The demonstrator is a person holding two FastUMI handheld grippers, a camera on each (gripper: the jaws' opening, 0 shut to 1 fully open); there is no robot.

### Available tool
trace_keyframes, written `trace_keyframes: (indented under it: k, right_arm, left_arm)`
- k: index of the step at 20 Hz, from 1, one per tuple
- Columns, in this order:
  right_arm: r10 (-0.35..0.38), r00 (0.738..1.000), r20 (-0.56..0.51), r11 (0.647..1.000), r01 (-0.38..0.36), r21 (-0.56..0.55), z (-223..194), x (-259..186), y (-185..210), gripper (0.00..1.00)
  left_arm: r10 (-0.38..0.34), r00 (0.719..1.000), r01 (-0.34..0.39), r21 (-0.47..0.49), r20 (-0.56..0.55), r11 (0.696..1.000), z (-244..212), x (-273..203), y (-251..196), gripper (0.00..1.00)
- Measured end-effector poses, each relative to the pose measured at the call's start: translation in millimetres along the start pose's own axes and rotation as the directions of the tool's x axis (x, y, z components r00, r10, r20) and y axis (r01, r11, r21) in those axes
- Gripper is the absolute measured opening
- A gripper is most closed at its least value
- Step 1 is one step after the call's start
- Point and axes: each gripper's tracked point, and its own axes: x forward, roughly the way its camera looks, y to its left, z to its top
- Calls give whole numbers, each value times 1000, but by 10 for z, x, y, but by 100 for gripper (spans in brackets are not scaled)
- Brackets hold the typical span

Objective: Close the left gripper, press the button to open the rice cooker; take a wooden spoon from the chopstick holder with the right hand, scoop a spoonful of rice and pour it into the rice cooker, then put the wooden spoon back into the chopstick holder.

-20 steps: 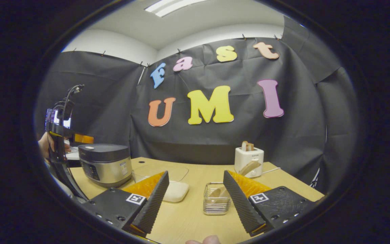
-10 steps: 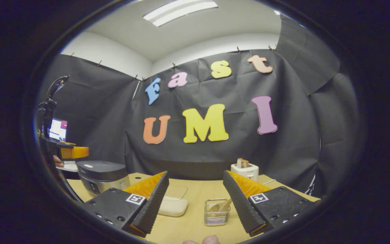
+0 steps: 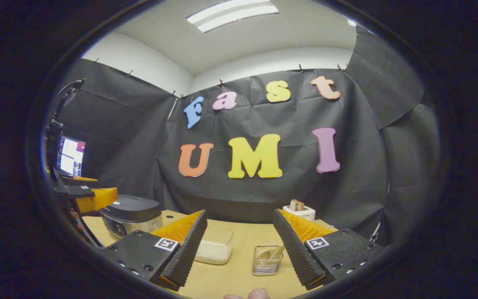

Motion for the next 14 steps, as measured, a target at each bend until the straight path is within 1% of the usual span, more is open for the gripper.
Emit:
trace_keyframes:
  k: [1, 2, 3, 4, 7, 8, 9, 10, 13, 14]
  right_arm:
    - [-3, 1000, -7, 1000, 3, -1, 8, -32, 18, 91]
    - [-4, 1000, -9, 1000, 4, 2, 31, -45, 50, 95]
    - [-5, 1000, -9, 1000, 5, 1, 49, -56, 80, 91]
    - [-4, 1000, -13, 1000, 4, -3, 38, -69, 105, 95]
    - [-7, 1000, -26, 1000, 7, 1, 26, -103, 185, 95]
    - [-6, 999, -35, 1000, 6, 15, 7, -104, 212, 95]
    - [-6, 999, -43, 1000, 8, 28, 1, -107, 231, 92]
    - [-12, 999, -52, 999, 14, 35, -21, -111, 224, 95]
    - [-37, 997, -65, 998, 41, 54, -13, -113, 186, 96]
    - [-52, 997, -62, 998, 54, 44, 5, -120, 155, 96]
  left_arm:
    - [3, 1000, -3, 8, 0, 1000, -27, -16, -18, 98]
    - [8, 1000, -8, 10, -5, 1000, -67, -46, -21, 97]
    - [2, 1000, -2, 3, -7, 1000, -90, -64, -60, 97]
    - [-11, 1000, 11, -8, -8, 1000, -115, -82, -111, 98]
    - [-40, 999, 40, -17, -20, 999, -152, -114, -172, 97]
    - [-30, 1000, 30, -21, -7, 999, -131, -121, -126, 98]
    - [-31, 999, 31, -23, -8, 999, -126, -123, -119, 97]
    - [-31, 999, 30, -27, -16, 999, -139, -127, -111, 97]
    - [-30, 1000, 30, -29, -9, 999, -104, -145, -57, 98]
    - [-29, 1000, 28, -25, -7, 999, -91, -143, -36, 97]
